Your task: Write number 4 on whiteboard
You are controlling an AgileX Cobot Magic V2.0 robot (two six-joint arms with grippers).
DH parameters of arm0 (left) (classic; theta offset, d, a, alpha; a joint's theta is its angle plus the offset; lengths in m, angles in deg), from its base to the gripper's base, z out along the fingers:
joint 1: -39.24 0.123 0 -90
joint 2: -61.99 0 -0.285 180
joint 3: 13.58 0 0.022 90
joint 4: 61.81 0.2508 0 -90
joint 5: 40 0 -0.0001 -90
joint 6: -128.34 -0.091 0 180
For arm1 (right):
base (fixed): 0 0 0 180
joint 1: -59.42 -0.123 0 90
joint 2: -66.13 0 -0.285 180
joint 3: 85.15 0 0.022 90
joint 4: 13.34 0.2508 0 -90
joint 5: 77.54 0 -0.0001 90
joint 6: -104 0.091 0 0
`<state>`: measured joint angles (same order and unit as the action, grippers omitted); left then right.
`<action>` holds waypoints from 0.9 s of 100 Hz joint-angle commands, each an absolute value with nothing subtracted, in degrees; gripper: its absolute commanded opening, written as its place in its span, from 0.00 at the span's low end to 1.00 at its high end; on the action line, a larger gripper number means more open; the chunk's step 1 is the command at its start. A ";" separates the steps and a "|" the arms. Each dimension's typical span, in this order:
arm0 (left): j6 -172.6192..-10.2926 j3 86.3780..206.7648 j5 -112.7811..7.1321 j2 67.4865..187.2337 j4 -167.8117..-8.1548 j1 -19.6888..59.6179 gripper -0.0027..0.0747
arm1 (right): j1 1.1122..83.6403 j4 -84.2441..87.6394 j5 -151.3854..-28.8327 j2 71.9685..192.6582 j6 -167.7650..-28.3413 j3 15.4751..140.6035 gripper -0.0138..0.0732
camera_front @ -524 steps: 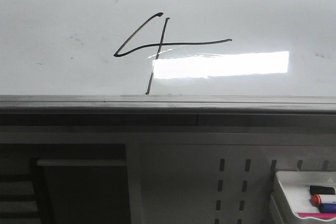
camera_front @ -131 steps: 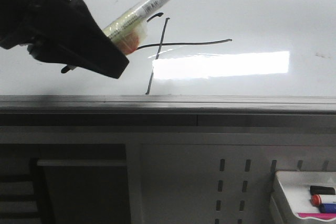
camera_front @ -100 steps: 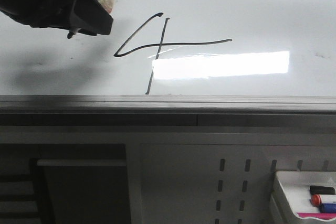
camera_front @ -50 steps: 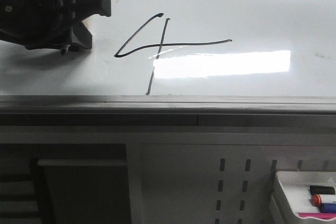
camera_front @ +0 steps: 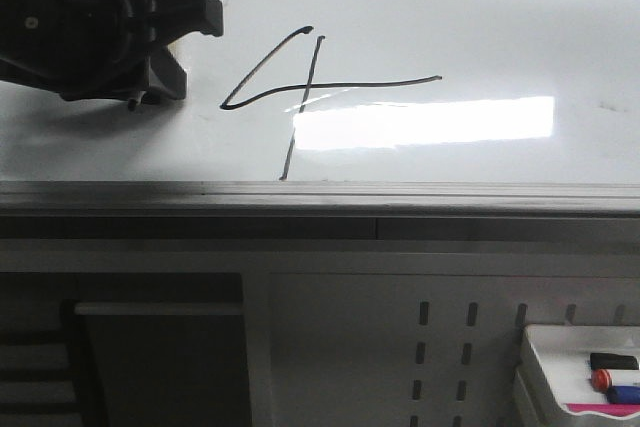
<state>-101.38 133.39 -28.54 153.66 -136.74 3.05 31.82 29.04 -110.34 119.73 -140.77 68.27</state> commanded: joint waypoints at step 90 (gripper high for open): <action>-100.83 134.00 -25.35 154.49 -137.66 3.30 0.29 | 32.14 32.16 -106.32 119.16 -140.45 69.74 0.08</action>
<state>-101.28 133.39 -28.42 153.66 -136.86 3.05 31.82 29.68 -109.88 119.73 -140.60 68.27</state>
